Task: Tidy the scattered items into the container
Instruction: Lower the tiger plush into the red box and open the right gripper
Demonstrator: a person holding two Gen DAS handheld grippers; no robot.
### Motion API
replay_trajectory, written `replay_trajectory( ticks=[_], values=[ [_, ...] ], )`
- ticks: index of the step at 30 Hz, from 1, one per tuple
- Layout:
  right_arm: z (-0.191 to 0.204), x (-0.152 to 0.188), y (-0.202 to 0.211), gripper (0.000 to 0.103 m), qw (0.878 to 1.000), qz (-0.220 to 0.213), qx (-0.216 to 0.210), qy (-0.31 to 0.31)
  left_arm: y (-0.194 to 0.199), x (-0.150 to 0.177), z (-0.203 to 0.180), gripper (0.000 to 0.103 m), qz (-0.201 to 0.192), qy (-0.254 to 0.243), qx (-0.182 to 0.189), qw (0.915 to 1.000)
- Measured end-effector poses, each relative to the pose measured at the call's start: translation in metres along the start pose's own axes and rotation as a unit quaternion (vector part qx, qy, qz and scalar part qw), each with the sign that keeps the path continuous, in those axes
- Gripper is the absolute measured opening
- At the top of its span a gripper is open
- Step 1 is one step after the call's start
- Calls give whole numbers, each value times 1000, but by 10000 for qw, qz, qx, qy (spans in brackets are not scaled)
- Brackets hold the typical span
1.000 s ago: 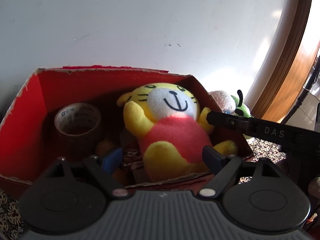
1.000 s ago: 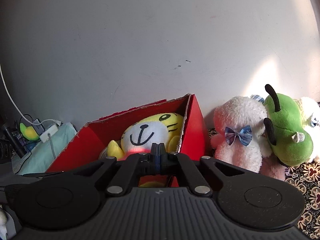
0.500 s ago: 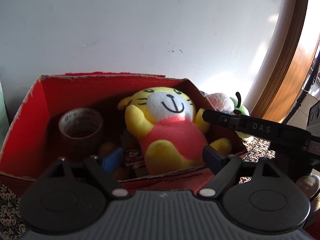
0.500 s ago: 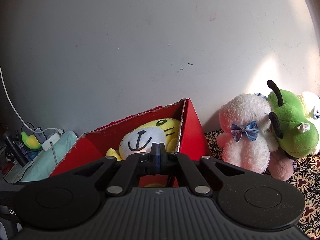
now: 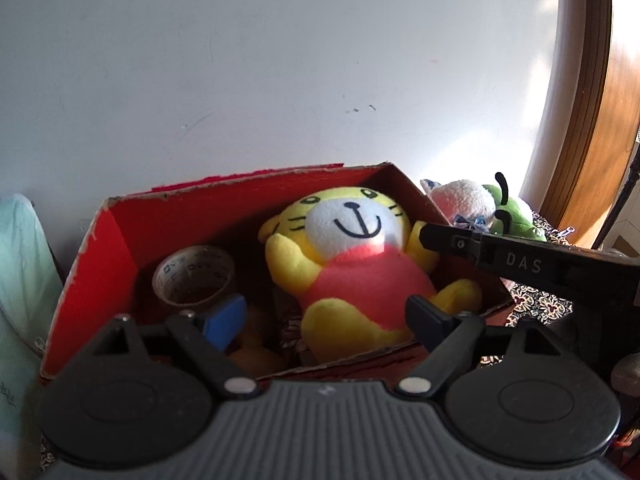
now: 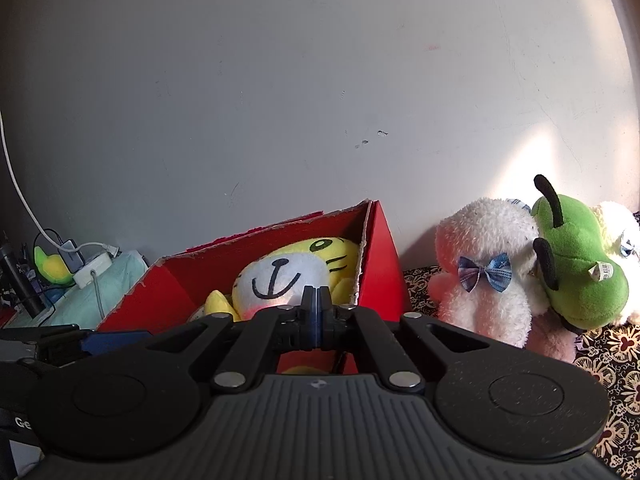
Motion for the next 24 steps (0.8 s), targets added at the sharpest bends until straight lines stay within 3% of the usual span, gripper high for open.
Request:
replay_trajectory(
  ticks=[6, 10, 24],
  values=[
    [11, -1, 0, 5, 9986, 207, 248, 412, -3, -3, -2, 93, 243, 103, -577, 9980],
    [11, -5, -2, 5, 9979, 458, 320, 335, -9, -3, 3, 93, 453, 287, -773, 9956],
    [16, -2, -2, 5, 9970, 387, 566, 356, -21, -4, -4, 85, 609, 231, -722, 9953]
  ],
)
Point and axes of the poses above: each gripper's, at about its wrist camera, not at the fingertips, and y roughly against the way its jaws point, z to its left, x to its underside, the point moved 4 cm from there along -y, roughly the way its jaws point, and after that the axes turned 6 degrees about y, right-handed, at the moved point
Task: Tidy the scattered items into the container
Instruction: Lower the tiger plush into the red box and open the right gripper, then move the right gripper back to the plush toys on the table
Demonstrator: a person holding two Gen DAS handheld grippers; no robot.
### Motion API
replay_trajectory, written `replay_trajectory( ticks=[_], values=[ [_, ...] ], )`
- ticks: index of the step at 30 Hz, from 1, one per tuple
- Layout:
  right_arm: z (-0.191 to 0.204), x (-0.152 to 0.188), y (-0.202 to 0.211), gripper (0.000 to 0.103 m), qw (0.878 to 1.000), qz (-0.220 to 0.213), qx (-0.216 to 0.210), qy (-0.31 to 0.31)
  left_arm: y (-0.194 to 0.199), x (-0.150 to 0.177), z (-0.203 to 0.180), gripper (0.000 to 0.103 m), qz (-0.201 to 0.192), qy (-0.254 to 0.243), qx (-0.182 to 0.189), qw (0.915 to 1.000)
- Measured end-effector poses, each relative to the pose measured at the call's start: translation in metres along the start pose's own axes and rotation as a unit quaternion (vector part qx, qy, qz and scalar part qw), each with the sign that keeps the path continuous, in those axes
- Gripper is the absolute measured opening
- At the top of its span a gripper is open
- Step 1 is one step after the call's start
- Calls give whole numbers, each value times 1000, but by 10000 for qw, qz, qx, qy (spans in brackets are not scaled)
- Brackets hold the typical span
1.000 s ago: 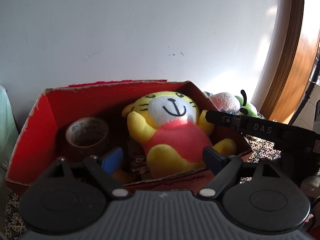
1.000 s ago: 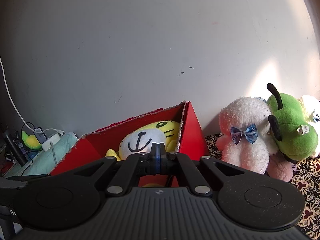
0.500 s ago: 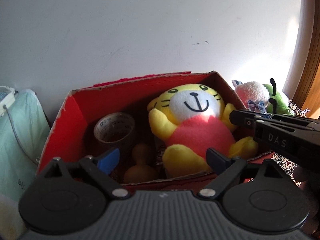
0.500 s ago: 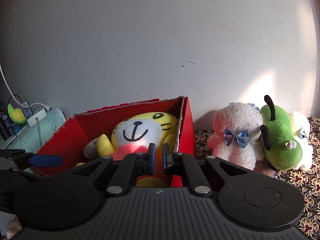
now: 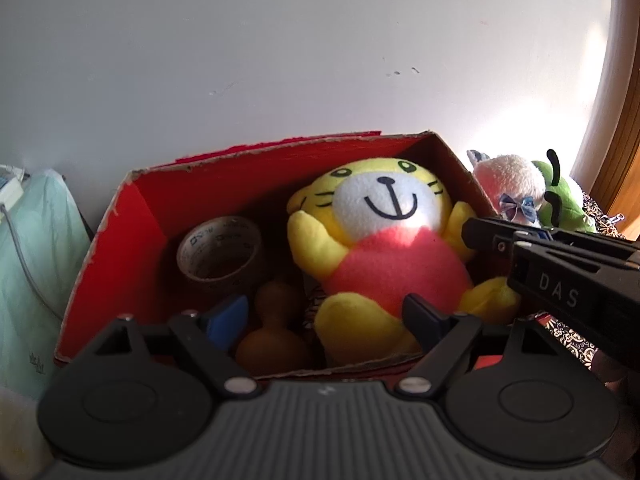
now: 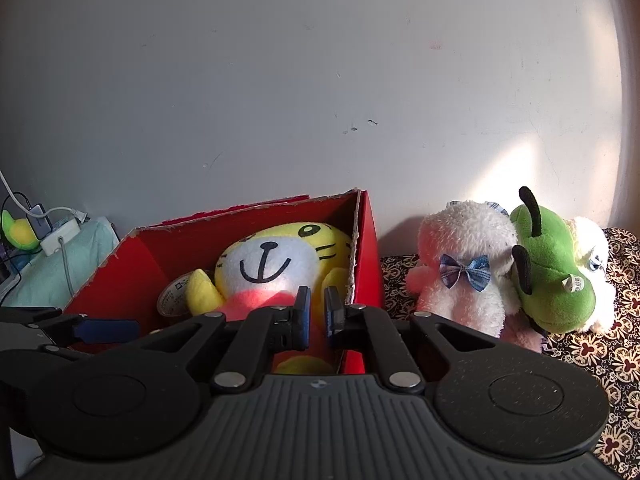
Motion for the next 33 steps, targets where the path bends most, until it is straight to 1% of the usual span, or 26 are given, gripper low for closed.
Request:
replay_trajectory(
  ticks=[8, 11, 15, 20, 21, 23, 24, 28, 29, 30, 32, 33],
  values=[
    [2, 4, 1, 5, 9997, -227, 51, 8, -5, 0, 4, 90, -31, 112, 46, 9999],
    [3, 5, 1, 5, 9995, -296, 92, 57, -5, 0, 4, 92, -78, 77, -3, 9999],
    [3, 6, 1, 5, 9995, -315, 82, 55, -5, 1, 4, 94, -117, 77, -54, 9999],
    [1, 6, 2, 5, 9995, -325, -3, -28, -2, 4, 7, 94, -246, 87, 60, 9996],
    [-1, 6, 4, 7, 9994, -319, -65, -118, -1, 4, 8, 92, -254, 83, 83, 9996],
    [-5, 7, 14, 15, 9981, -404, -315, -355, 4, 4, 8, 83, -312, 53, 178, 9993],
    [-7, 7, 20, 15, 9972, -504, -375, -412, 9, 4, 8, 78, -404, 33, 190, 9990],
    [-24, 6, 59, 16, 9909, -1078, -567, -575, 36, -3, 7, 80, -941, -74, 142, 9954],
    [-30, 7, 66, 17, 9901, -1152, -524, -601, 44, -6, 5, 80, -1079, -87, 201, 9939],
    [-40, 7, 74, 18, 9900, -1200, -394, -635, 52, -8, 2, 81, -1203, -107, 289, 9923],
    [-61, 12, 82, 19, 9904, -1155, -65, -757, 66, -11, -9, 81, -1428, -188, 550, 9880],
    [-73, 16, 84, 19, 9903, -1090, 109, -849, 72, -12, -18, 82, -1521, -256, 769, 9850]
  ],
)
Point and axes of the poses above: each gripper's, at about its wrist camera, not at the fingertips, and y roughly against the way its jaws point, z to its left, x to its underside, the point moved 4 cm from there along -y, roughly the way its jaws point, and after that the axes turned 6 degrees about y, right-handed, at the moved point
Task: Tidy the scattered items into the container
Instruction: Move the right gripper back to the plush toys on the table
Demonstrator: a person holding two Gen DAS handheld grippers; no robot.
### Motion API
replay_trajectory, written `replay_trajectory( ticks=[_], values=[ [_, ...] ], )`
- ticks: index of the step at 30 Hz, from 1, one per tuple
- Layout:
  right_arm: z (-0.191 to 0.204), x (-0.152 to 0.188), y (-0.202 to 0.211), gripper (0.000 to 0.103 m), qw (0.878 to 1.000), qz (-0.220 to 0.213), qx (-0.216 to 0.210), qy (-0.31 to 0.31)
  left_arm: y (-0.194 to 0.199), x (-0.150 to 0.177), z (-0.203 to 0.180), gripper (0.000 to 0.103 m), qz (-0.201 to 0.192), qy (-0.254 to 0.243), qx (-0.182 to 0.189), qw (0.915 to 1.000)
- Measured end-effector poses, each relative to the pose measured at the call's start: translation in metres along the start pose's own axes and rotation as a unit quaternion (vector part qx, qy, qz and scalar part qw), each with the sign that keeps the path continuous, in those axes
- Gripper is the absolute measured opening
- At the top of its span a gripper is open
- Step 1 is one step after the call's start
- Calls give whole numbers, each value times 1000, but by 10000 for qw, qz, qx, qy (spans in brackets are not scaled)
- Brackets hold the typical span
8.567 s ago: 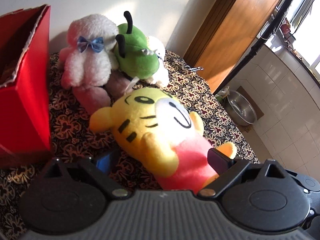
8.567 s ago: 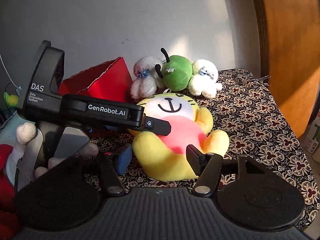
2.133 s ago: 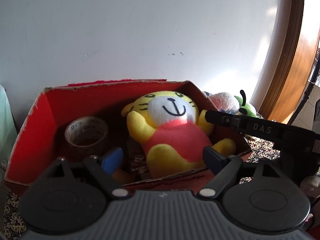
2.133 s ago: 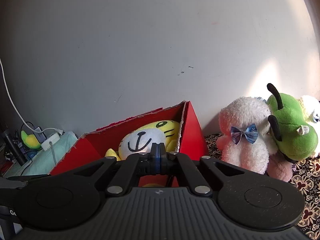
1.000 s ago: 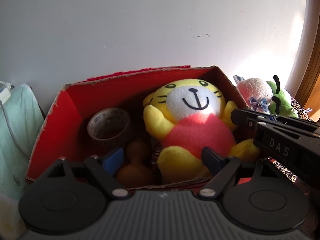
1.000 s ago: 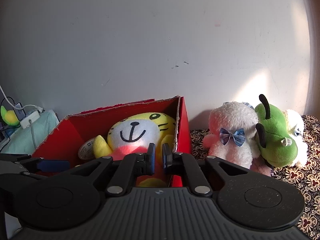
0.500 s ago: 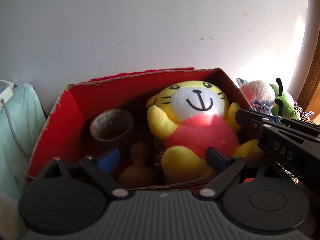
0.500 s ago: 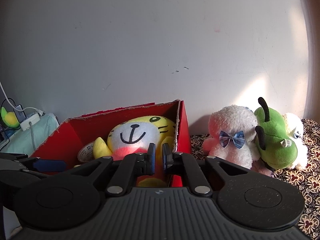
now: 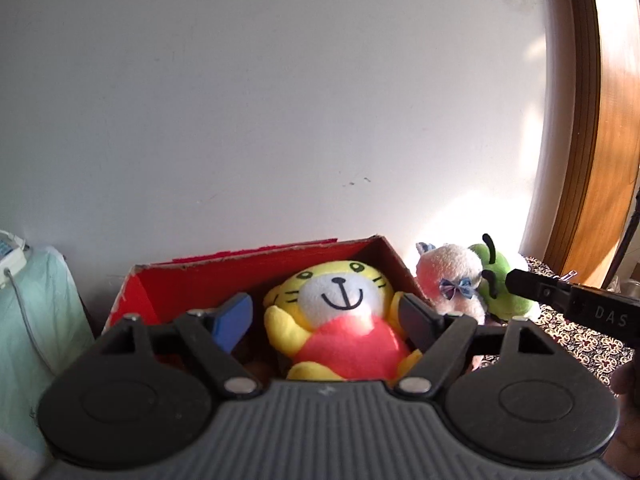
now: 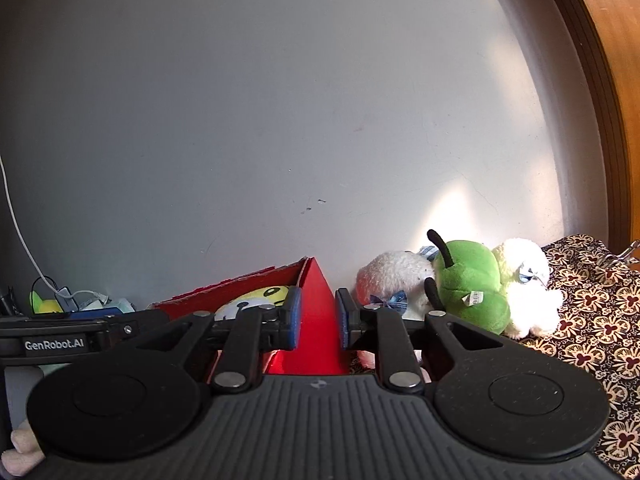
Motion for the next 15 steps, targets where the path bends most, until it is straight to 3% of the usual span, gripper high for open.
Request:
replay_trajectory(
  ticks=[4, 9, 11, 15],
  values=[
    [-55, 13, 6, 22, 9955, 336, 702, -533, 3, 3, -44, 82, -20, -191, 908, 9957],
    [-99, 30, 22, 22, 9887, 547, 1015, -962, -11, 22, -106, 81, 217, -615, 1858, 9804],
    [-111, 33, 25, 22, 9872, 634, 1036, -1034, -24, 30, -127, 81, 341, -656, 2035, 9763],
    [-130, 32, 22, 23, 9850, 809, 964, -1184, -61, 36, -146, 81, 607, -407, 2031, 9764]
  ],
)
Point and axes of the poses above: each gripper's, at about its wrist camera, not at the fingertips, and y roughly against the way its jaws point, z to its left, x to its underside, the point moved 4 cm from there along -y, roughly the way its jaws point, and after that the axes turned 6 degrees about y, right-handed, at the moved point
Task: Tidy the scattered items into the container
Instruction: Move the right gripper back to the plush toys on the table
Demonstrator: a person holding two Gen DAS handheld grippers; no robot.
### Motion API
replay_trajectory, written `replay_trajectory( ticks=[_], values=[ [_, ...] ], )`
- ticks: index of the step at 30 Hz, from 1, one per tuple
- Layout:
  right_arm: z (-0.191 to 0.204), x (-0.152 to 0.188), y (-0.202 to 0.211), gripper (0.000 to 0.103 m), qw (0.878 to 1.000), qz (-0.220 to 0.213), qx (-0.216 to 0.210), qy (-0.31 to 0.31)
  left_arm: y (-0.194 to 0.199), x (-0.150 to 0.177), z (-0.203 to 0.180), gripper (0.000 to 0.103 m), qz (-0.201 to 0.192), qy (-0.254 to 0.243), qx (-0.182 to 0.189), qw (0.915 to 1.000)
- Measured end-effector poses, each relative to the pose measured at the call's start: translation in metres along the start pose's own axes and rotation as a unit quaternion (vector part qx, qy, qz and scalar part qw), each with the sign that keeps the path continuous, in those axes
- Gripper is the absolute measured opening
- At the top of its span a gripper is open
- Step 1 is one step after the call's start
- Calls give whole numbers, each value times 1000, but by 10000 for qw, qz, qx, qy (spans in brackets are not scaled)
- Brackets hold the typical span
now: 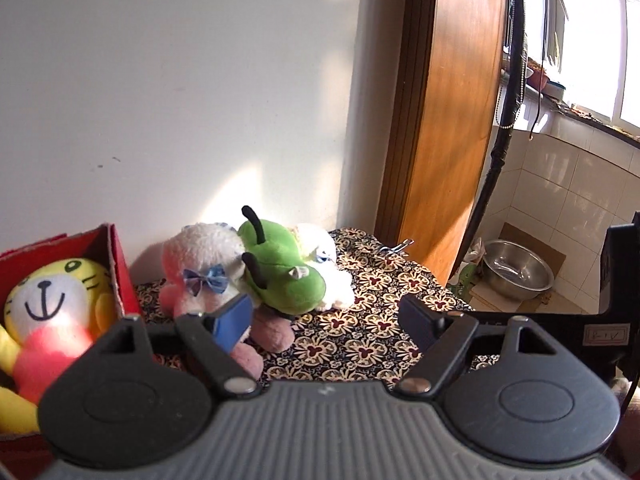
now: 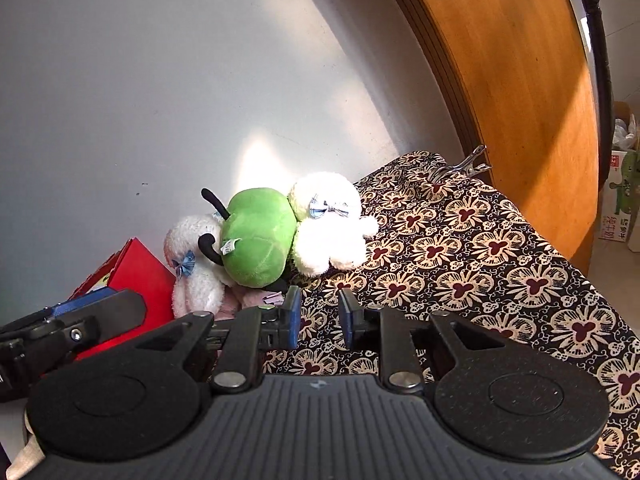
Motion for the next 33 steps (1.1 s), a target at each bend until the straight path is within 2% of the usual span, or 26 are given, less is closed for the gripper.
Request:
replay_trajectory(
  ticks=[4, 7, 10, 12, 13, 14, 16, 20, 22, 23, 24, 26, 30, 33],
  values=[
    [-17, -12, -18, 25, 9995, 190, -147, -222, -32, 0, -3, 82, 97, 110, 124, 9998],
    [-27, -21, -39, 29, 9990, 383, 33, -223, -53, -2, -2, 82, 175, 162, 73, 9997],
    [-33, -31, -57, 33, 9986, 460, 7, -262, -69, 1, 3, 82, 308, 251, 93, 9992],
    [-35, -38, -69, 41, 9985, 469, -65, -271, -77, 3, 5, 82, 377, 320, 118, 9987],
    [-35, -40, -75, 48, 9984, 488, -60, -264, -81, 3, 7, 82, 412, 374, 151, 9983],
    [-35, -42, -82, 50, 9984, 514, -43, -251, -83, 3, 8, 83, 432, 410, 176, 9981],
    [-35, -45, -94, 50, 9982, 563, -36, -215, -91, 2, 10, 87, 443, 471, 219, 9977],
    [-37, -47, -119, 51, 9970, 759, -5, -175, -97, 1, 10, 89, 413, 417, 246, 9980],
    [-34, -44, -125, 47, 9955, 890, -201, -242, -102, 2, 11, 89, 471, 445, 292, 9975],
    [-32, -43, -125, 34, 9952, 905, -291, -230, -103, 2, 12, 89, 499, 459, 306, 9972],
    [-29, -42, -123, 28, 9957, 873, -260, -158, -104, 3, 13, 89, 521, 469, 309, 9971],
    [-24, -42, -119, 23, 9966, 806, -152, 58, -107, 6, 15, 89, 592, 524, 319, 9964],
    [-26, -43, -100, 18, 9974, 701, -110, 110, -104, 9, 17, 89, 699, 627, 434, 9946],
    [-29, -39, -73, 17, 9974, 694, -63, 206, -94, 13, 13, 89, 759, 655, 680, 9926]
  ],
)
Point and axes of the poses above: each gripper's, at about its wrist camera, not at the fingertips, and y roughly against the way its jaws point, z to its left, x to its underside, the point moved 4 cm from there along -y, roughly the way its jaws point, and after that the axes turned 6 degrees about y, right-handed, at the moved point
